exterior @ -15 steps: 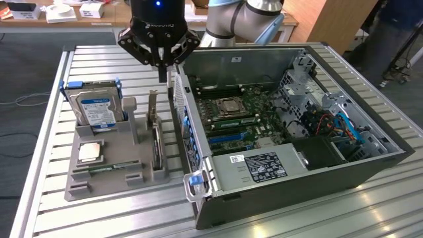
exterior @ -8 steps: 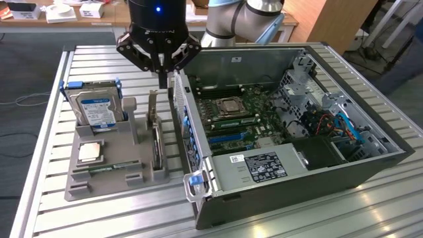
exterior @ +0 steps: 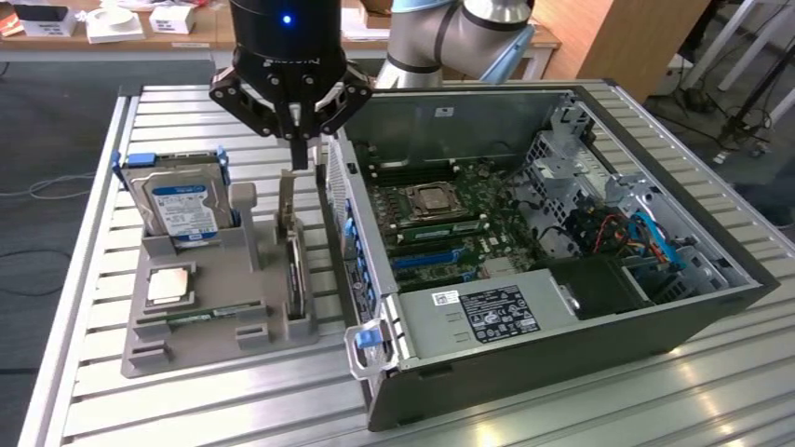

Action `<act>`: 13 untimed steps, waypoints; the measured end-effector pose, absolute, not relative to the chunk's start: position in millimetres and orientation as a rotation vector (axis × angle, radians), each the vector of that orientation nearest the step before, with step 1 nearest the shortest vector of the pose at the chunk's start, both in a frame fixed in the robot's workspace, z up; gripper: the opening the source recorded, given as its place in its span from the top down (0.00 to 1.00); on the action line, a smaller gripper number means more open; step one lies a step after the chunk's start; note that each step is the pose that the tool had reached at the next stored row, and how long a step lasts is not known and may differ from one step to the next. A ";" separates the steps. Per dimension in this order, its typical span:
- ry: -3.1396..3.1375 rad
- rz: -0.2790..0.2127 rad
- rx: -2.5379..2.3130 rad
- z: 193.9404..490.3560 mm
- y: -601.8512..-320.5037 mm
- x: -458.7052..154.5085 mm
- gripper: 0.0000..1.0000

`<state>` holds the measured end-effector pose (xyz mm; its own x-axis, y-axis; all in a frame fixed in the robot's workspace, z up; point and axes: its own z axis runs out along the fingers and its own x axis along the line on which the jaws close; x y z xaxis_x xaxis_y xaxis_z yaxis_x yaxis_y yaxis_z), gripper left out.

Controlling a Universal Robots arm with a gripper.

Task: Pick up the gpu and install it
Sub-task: 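Reach for the gpu, then pick up the gpu and move the gpu toward the slot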

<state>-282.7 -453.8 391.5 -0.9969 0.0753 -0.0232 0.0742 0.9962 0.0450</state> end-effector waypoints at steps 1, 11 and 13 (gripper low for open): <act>3.114 0.069 0.117 391.4 -453.8 -283.1 0.89; 3.114 0.069 0.117 391.4 -453.8 -283.1 0.89; 3.114 0.069 0.117 391.4 -453.7 -283.2 0.89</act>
<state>-283.2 -453.7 391.4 -0.9969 0.0753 -0.0233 0.0742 0.9962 0.0451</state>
